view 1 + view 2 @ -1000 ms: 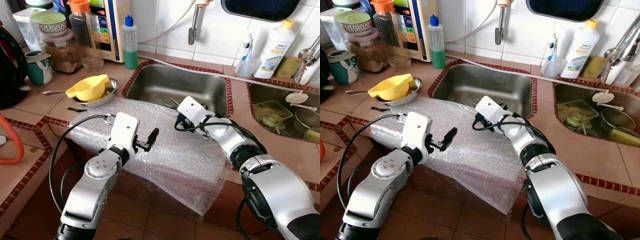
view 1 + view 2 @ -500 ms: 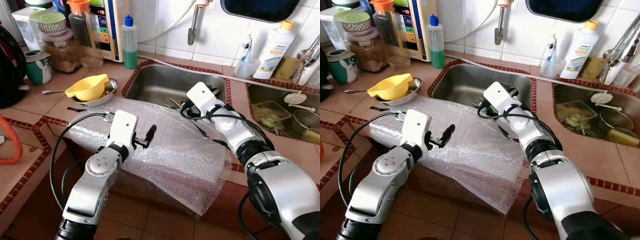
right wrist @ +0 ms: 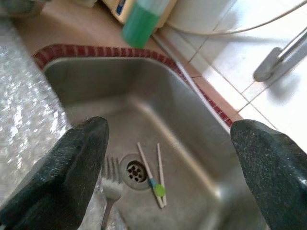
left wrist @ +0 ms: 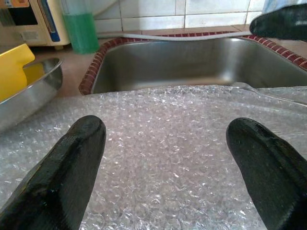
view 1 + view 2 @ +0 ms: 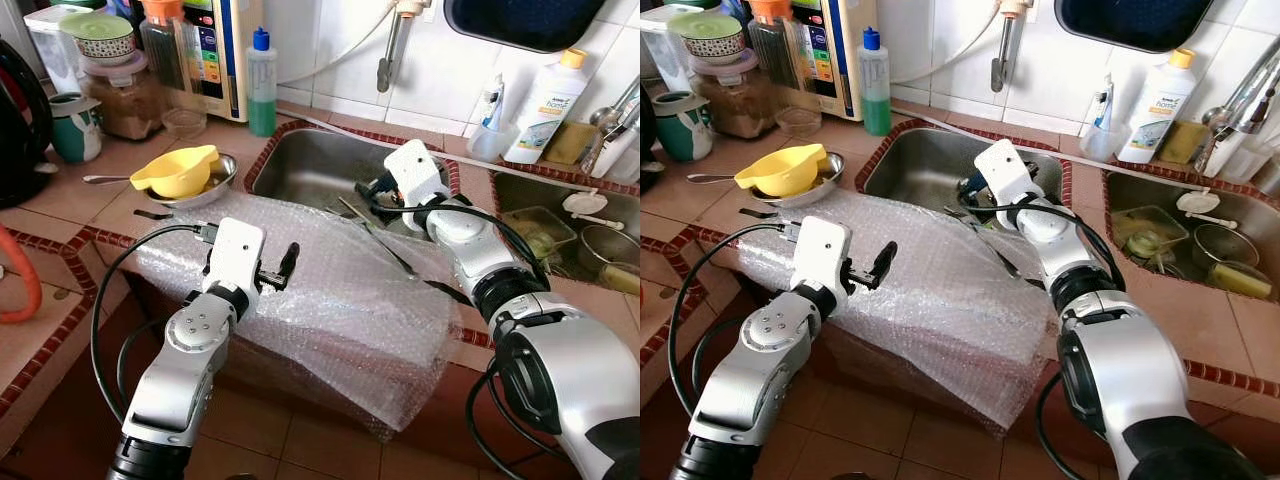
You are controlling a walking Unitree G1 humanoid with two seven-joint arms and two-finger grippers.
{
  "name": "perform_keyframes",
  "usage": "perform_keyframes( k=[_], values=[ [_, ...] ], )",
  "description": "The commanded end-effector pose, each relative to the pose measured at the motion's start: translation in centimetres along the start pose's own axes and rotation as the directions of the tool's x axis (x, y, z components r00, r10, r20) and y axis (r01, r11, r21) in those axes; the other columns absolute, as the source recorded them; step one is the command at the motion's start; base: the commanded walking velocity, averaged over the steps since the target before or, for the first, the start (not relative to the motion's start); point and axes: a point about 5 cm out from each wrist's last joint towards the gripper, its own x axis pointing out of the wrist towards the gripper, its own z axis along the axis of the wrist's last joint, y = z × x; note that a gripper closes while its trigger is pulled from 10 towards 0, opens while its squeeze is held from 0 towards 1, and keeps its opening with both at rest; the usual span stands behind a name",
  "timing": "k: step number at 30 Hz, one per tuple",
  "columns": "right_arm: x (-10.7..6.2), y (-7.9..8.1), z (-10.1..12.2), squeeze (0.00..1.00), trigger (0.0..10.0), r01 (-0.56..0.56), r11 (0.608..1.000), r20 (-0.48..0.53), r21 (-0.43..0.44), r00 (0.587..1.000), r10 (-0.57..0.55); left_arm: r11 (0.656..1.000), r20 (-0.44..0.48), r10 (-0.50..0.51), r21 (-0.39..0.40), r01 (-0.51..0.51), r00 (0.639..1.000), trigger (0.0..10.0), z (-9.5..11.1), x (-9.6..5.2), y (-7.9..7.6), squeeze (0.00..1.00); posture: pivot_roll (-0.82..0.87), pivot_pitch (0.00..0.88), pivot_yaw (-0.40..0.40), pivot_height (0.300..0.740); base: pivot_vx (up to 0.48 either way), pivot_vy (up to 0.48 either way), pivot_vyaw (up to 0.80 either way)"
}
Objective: Kitchen organization
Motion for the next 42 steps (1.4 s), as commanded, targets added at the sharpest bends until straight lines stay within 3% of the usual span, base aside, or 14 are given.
perform_keyframes(
  k=[1,9,13,18,22,25,30,37,42],
  values=[
    [0.0,-0.7,0.5,0.0,10.0,0.01,1.0,0.004,-0.004,1.0,-0.01,1.0,-0.003,0.005,0.008,-0.005,1.0,10.0,-0.1,0.1,-0.2,0.0,0.22,0.0,-0.09,0.74,0.0,0.0,0.0],
    [-0.1,-1.0,0.1,0.0,10.0,0.006,1.0,-0.058,-0.029,0.998,-0.008,1.0,0.005,-0.001,0.01,0.001,1.0,10.0,0.1,0.1,-0.2,0.0,0.22,0.0,-0.086,0.74,0.0,0.0,0.0],
    [-0.5,-1.0,-1.1,0.0,10.0,-0.071,0.994,-0.159,-0.08,0.986,0.057,1.0,0.003,0.01,0.012,-0.01,1.0,10.0,0.1,0.2,-0.2,0.0,0.21,0.0,-0.099,0.74,0.0,0.0,0.0],
    [-0.8,-1.3,-1.9,0.0,10.0,-0.081,0.993,-0.217,-0.09,0.974,0.059,1.0,-0.001,0.001,0.009,-0.001,1.0,10.0,-0.1,0.1,-0.6,0.0,0.21,0.0,-0.103,0.74,0.0,0.0,0.0],
    [-1.0,-1.0,-2.6,0.0,10.0,-0.112,0.99,-0.26,-0.09,0.962,0.085,1.0,-0.009,-0.001,0.006,0.001,1.0,10.0,-0.3,0.0,-0.7,0.0,0.21,0.0,-0.104,0.74,0.0,0.0,0.0],
    [-1.3,0.0,-3.9,0.0,10.0,-0.145,0.989,-0.308,-0.035,0.943,0.127,1.0,-0.015,-0.007,0.008,0.007,1.0,10.0,-0.4,-0.1,-0.8,0.0,0.22,0.0,-0.107,0.74,0.0,0.0,0.0],
    [-1.5,0.6,-4.7,0.0,10.0,-0.192,0.98,-0.356,-0.049,0.92,0.162,1.0,-0.019,-0.005,0.004,0.005,1.0,10.0,-0.4,-0.3,-0.7,0.0,0.23,0.0,-0.106,0.74,0.0,0.0,0.0],
    [-1.4,1.1,-4.2,0.0,10.0,-0.262,0.965,-0.327,-0.011,0.913,0.244,1.0,-0.029,-0.01,0.003,0.01,1.0,10.0,-0.7,-0.6,-0.8,0.0,0.23,0.0,-0.104,0.74,0.0,0.0,0.0],
    [-1.5,1.0,-4.6,0.0,10.0,-0.263,0.963,-0.348,-0.059,0.91,0.227,1.0,-0.033,-0.015,0.005,0.016,0.999,10.0,-0.7,-0.5,-1.0,0.0,0.23,0.0,-0.102,0.74,0.0,0.0,0.0]
  ],
)
